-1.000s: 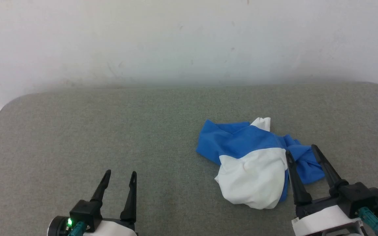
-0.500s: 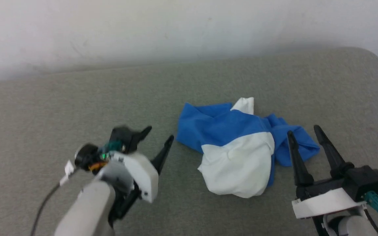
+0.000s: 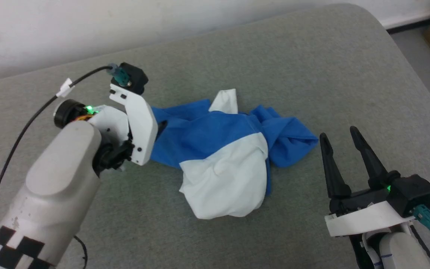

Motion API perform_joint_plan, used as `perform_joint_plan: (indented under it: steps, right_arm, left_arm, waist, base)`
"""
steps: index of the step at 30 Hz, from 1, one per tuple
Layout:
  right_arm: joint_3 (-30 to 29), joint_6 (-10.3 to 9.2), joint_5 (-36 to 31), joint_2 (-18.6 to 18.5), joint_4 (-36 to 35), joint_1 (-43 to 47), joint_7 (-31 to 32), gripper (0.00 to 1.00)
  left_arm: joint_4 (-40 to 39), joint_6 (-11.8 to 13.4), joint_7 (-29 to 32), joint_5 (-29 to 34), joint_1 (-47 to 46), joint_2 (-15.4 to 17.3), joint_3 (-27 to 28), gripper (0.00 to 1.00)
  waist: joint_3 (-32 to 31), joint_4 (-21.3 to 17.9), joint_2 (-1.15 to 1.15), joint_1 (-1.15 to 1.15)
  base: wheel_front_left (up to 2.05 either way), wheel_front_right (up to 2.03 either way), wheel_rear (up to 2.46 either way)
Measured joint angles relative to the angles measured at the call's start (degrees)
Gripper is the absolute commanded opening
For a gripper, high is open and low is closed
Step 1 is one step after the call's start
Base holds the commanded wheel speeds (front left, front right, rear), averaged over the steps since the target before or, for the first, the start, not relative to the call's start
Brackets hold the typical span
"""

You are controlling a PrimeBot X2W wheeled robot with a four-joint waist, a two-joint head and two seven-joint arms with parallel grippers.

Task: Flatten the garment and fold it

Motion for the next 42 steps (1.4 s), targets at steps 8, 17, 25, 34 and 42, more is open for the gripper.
perform_joint_plan:
  steps: [8, 17, 25, 34, 42]
  right_arm:
    - [1.4, 0.0, 1.3, 0.0, 0.1, -0.6, 0.0, 1.0]
    - [0.7, 0.0, 1.2, 0.0, 0.5, -0.7, 0.0, 1.0]
    - [-1.7, 0.0, -0.9, 0.0, 0.8, -0.2, 0.0, 1.0]
    - [-3.4, 0.0, -3.1, 0.0, 1.5, 1.8, 0.0, 1.0]
    - [-4.5, 0.0, -4.0, 0.0, 2.6, 3.5, 0.0, 1.0]
  left_arm:
    - [8.7, 0.0, 5.5, -1.3, -5.4, 1.8, -4.1, 1.0]
    - [8.4, 0.0, 3.9, -8.7, -6.7, 2.2, -6.7, 0.0]
    - [5.8, 1.7, -22.7, -5.1, -6.8, 3.9, -0.5, 0.0]
    - [-6.2, 10.0, -42.4, -3.4, 3.7, 8.6, 7.4, 0.0]
    - [-12.9, 19.4, -46.8, -8.3, 28.4, 10.2, 12.0, 0.0]
  waist:
    - [3.8, -4.0, 0.0, -0.01]
    - [4.9, -4.2, 0.0, -0.01]
    - [2.0, -0.6, 0.0, -0.01]
    - [-1.8, 6.4, 0.0, -0.02]
    - [-4.8, 12.4, 0.0, -0.03]
  base:
    - [0.0, 0.0, 0.0]
    - [0.0, 0.0, 0.0]
    - [0.0, 0.0, 0.0]
    - [0.0, 0.0, 0.0]
    - [0.0, 0.0, 0.0]
